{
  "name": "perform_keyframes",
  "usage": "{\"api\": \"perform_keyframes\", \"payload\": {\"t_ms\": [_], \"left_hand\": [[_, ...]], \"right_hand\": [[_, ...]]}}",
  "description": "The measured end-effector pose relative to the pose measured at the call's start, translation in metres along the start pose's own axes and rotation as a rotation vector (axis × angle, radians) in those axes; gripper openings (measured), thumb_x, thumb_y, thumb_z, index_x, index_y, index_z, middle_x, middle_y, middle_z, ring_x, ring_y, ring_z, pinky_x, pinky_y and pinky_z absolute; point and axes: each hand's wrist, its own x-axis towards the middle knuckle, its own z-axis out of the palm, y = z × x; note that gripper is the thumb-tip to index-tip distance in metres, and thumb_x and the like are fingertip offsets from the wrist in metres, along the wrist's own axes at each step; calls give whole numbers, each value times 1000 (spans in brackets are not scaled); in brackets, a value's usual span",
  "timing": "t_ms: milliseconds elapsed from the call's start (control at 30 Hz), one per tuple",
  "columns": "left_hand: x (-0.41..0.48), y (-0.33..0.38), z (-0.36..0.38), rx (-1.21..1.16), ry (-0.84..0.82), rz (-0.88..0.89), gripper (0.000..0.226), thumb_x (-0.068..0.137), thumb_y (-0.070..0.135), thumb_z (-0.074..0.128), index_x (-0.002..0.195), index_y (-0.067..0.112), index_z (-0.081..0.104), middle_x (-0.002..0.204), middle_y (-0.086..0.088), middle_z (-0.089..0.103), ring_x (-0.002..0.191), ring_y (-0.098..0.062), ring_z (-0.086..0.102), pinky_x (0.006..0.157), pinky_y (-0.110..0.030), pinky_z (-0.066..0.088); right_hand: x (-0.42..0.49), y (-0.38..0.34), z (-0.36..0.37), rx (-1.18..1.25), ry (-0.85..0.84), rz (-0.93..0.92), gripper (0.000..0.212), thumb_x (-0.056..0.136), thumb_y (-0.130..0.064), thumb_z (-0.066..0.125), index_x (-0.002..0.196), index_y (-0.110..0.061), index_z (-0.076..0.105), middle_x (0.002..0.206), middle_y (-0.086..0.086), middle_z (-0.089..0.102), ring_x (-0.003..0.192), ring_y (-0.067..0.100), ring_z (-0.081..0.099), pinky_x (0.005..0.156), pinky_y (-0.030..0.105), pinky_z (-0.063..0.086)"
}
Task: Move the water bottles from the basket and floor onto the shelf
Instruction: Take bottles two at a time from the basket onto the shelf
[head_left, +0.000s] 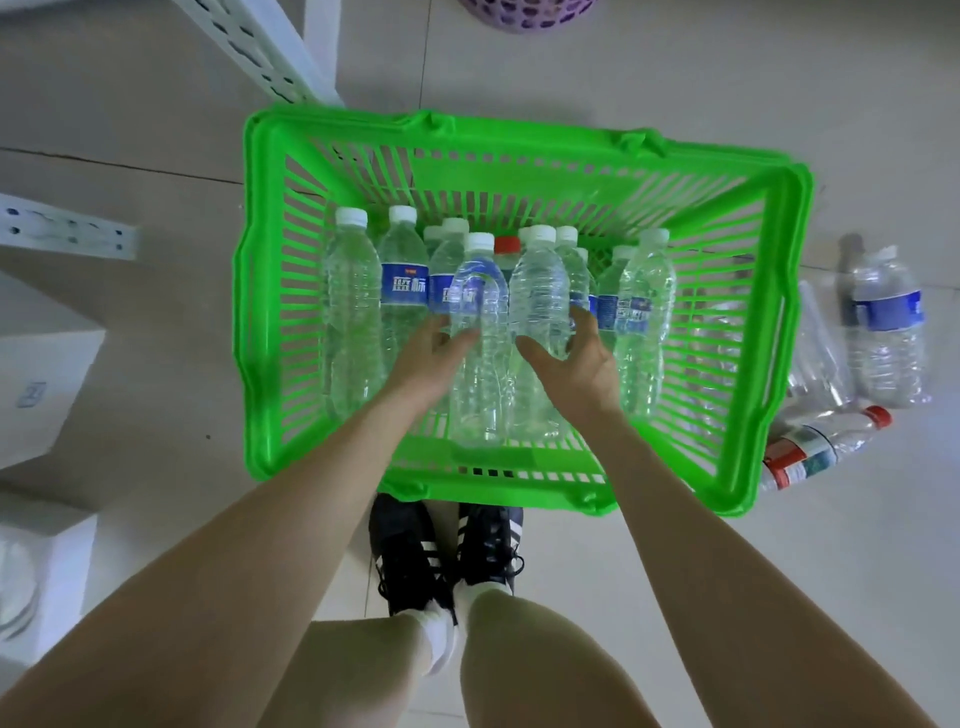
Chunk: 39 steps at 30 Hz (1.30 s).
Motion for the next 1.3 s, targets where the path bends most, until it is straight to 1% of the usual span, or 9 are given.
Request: {"api": "perform_keyframes", "payload": {"t_ms": [200,333,467,633,767,967,1033,1133,1300], "left_hand": [[21,9,2,-159,41,-107,64,89,60,52,133,13,52,136,-9,55,120,-29,56,105,-49,43],[23,8,-3,-229,-47,-140,40,87,65,51,102,28,56,120,-7,62,110,-29,61,92,-41,48],[22,13,-2,-212,-58,-159,67,84,68,52,126,16,53,116,-4,64,105,-25,63,89,-42,50],[14,13,3,-226,-125,-200,91,78,76,47,151,25,28,155,-7,33,141,-34,32,112,-56,30],[6,13,-4,-281,-122,-187,126,37,94,60,145,34,34,143,-7,50,126,-31,52,106,-56,38],[-13,20,-8,-300,-151,-126,92,73,77,53,149,31,29,156,-3,29,142,-30,29,114,-55,25],[-26,26,-12,-319,-170,-138,95,71,79,55,150,35,26,160,-3,22,146,-32,22,116,-60,19],[-46,35,-21,-352,-198,-150,108,50,89,60,144,44,33,157,-2,30,140,-34,34,113,-63,22],[-81,44,-40,-442,-205,-163,97,51,88,64,138,50,41,159,0,27,143,-34,29,113,-61,23]], "right_hand": [[13,2,-6,60,-84,20,86,80,-44,75,148,-16,30,129,10,59,117,25,57,84,25,38],[24,8,-10,238,-170,77,90,74,-36,83,146,-19,33,114,0,63,110,23,62,93,41,53],[27,12,-16,416,-286,133,87,74,-23,83,146,-21,34,114,5,65,99,23,65,73,34,54],[18,17,-20,585,-368,187,90,78,-13,78,150,-20,25,121,12,63,99,23,66,91,47,54],[8,20,-24,705,-393,216,88,81,-4,72,152,-22,21,113,10,67,102,25,66,90,44,52],[-10,21,-29,818,-417,236,91,81,2,68,152,-28,19,117,15,68,108,24,65,90,45,50],[-18,21,-31,853,-427,225,91,82,2,67,152,-29,18,113,13,71,106,24,66,91,46,48],[-34,17,-38,917,-418,223,90,82,3,66,151,-32,18,104,10,72,95,21,66,87,44,46],[-68,3,-54,954,-435,194,85,77,-2,67,148,-27,26,99,2,72,98,21,61,79,41,45]]}}
